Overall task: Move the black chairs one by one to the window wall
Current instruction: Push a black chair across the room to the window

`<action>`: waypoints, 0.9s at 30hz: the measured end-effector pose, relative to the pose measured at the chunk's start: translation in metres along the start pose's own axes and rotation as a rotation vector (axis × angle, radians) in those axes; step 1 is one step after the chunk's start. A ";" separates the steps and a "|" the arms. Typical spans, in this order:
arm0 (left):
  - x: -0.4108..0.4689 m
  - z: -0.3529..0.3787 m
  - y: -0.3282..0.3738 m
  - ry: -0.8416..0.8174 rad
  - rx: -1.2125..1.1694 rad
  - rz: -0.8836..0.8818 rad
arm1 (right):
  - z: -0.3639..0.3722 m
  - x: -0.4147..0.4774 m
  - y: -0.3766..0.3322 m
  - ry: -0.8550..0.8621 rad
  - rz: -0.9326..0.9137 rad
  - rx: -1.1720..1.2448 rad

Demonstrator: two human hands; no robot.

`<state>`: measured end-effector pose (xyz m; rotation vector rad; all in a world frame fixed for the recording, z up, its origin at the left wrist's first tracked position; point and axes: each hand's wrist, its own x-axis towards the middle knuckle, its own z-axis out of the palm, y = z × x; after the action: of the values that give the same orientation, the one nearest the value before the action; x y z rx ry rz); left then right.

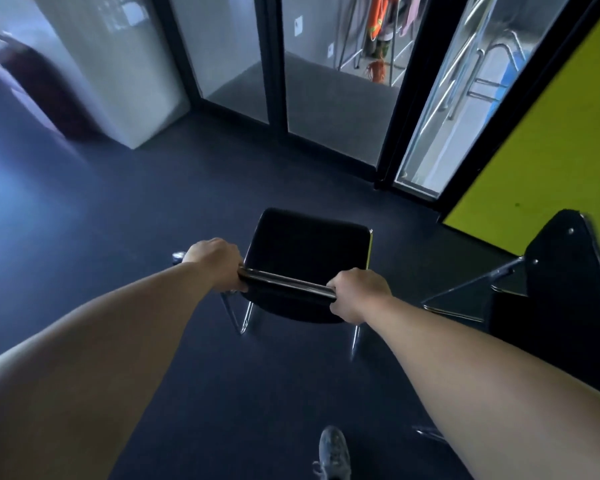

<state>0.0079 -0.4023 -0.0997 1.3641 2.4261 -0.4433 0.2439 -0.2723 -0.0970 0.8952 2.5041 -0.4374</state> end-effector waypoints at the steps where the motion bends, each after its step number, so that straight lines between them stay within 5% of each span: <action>1: -0.014 0.009 -0.007 0.003 -0.002 -0.014 | 0.006 -0.007 -0.010 0.003 -0.015 -0.008; 27: -0.336 0.166 -0.082 -0.014 -0.269 -0.578 | 0.094 -0.098 -0.192 -0.096 -0.473 -0.250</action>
<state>0.1238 -0.7680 -0.0982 0.5370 2.7214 -0.2375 0.2135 -0.5054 -0.1005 0.1772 2.5950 -0.2917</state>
